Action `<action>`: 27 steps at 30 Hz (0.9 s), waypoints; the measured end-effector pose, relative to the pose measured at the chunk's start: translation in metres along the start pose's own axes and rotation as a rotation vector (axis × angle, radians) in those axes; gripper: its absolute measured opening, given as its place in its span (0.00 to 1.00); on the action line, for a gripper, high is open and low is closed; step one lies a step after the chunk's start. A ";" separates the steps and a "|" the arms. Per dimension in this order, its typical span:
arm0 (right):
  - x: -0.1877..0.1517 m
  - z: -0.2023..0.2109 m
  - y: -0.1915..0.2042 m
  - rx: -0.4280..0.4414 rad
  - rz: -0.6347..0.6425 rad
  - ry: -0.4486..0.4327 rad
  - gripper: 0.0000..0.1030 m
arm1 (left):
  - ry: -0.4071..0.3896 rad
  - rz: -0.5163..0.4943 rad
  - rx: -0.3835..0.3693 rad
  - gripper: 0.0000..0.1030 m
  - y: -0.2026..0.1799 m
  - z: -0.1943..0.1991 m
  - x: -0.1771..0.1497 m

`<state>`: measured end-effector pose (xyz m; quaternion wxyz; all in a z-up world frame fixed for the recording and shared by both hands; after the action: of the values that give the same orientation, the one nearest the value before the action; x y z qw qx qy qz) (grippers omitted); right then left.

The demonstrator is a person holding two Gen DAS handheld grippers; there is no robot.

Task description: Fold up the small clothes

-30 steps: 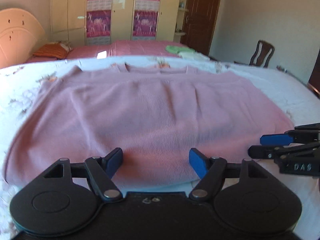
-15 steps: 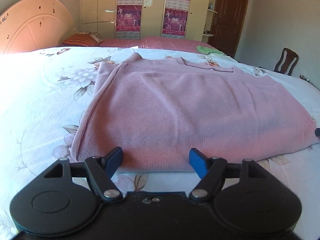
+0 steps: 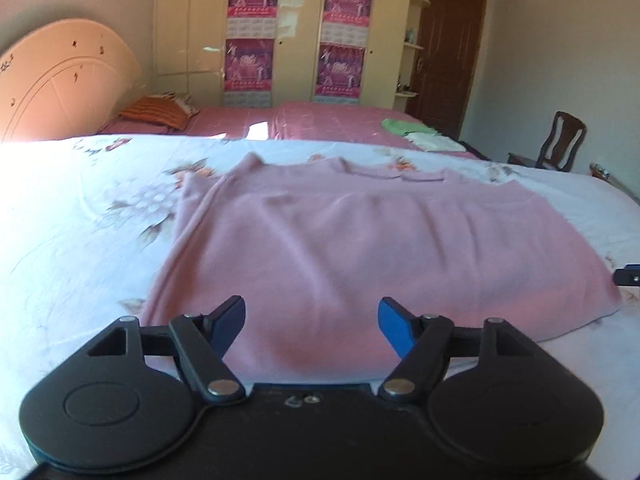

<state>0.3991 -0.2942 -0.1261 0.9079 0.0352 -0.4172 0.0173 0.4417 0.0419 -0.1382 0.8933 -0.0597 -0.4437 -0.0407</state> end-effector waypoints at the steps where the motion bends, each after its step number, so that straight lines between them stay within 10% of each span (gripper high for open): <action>1: 0.002 -0.002 0.009 0.014 -0.002 -0.003 0.37 | -0.001 -0.008 -0.016 0.71 -0.012 -0.004 0.001; 6: -0.023 -0.036 0.027 -0.033 0.097 0.118 0.37 | 0.151 -0.079 -0.011 0.73 -0.040 -0.043 -0.026; 18: -0.023 -0.043 0.098 0.058 0.058 0.066 0.37 | 0.073 -0.126 -0.098 0.76 -0.096 -0.046 -0.039; 23: -0.013 -0.027 0.074 0.047 0.012 0.025 0.37 | -0.039 -0.099 0.035 0.76 -0.027 -0.009 -0.025; 27: -0.027 -0.038 0.028 -0.053 -0.060 0.084 0.37 | 0.053 0.020 0.119 0.78 0.041 -0.017 -0.042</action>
<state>0.4085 -0.2631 -0.1705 0.9255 0.0227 -0.3777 -0.0194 0.4346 0.0806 -0.1851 0.9070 -0.0099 -0.4210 -0.0070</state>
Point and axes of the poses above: each gripper's, at about its wrist camera, not at the fingertips, and z roughly against the way its jaws point, y to its left, x to its top, the point moved 7 cm from there along -z, roughly the way its jaws point
